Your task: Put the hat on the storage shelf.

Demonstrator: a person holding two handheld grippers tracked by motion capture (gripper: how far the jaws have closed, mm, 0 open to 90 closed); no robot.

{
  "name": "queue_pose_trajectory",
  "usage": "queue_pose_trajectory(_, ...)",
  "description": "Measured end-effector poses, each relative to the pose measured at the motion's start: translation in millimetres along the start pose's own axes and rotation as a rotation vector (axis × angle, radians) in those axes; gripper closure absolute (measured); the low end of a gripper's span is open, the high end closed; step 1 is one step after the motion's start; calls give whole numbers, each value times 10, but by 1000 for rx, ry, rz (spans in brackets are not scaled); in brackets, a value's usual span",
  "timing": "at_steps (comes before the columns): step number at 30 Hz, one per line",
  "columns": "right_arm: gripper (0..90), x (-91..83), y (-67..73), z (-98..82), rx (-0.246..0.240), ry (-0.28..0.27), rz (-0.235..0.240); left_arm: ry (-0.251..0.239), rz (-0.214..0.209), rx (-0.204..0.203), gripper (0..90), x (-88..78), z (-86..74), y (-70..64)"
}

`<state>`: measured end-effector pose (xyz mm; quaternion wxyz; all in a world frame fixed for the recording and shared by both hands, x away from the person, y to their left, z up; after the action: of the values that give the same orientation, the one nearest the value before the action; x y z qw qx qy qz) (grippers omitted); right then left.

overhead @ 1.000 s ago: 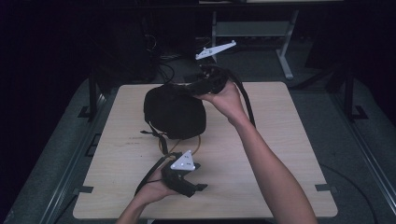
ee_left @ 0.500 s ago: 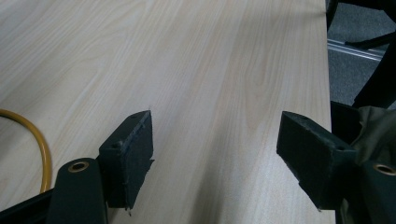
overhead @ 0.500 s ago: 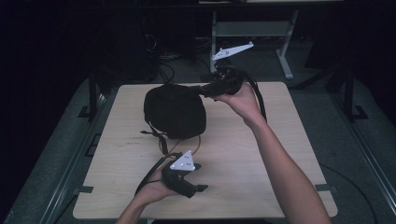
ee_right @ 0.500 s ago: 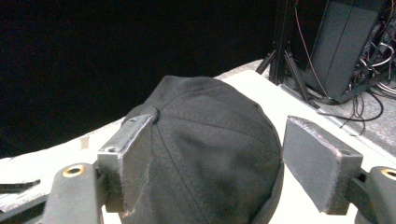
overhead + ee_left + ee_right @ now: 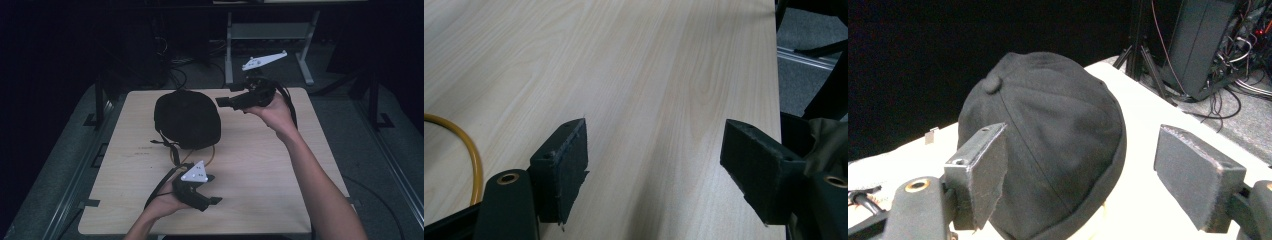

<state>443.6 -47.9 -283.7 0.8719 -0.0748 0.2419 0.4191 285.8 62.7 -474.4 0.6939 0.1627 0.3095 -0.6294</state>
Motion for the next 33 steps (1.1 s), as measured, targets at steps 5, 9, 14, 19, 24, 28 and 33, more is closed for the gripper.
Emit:
queue_pose_trajectory(5, 212, -80, -72, -100, 14, 0, -6, -9, 4, 10, 270, -7, 18, 0)
queue_pose_trajectory(9, 211, -134, -123, -187, 25, 11, -10, -8, 9, 5, 270, 0, 15, 10)
queue_pose_trajectory(14, 211, -209, -190, -277, 34, 11, -24, -12, 15, 6, 265, 3, 19, 5)
queue_pose_trajectory(19, 211, -295, -287, -428, 46, 12, -32, -9, 18, 3, 260, 16, 16, 10)
queue_pose_trajectory(24, 211, -338, -344, -574, 69, 29, -37, -7, 20, 3, 260, 16, 13, -3)
queue_pose_trajectory(28, 211, -383, -375, -658, 79, 27, -40, -5, 19, 2, 260, 9, 14, 2)
queue_pose_trajectory(33, 211, -423, -422, -755, 85, 30, -48, -6, 19, -5, 259, 5, -4, 19)
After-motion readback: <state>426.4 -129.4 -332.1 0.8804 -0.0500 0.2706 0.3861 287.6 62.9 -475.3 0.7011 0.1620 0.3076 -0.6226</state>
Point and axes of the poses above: each handheld gripper's, and its own axes: x roughly forward along the jaws, z roughly out of its top, y roughly to its left, the point moved 8 cm from there along x, roughly forward along the jaws, and after that the axes turned 10 degrees about -z, right-handed, at the moved point
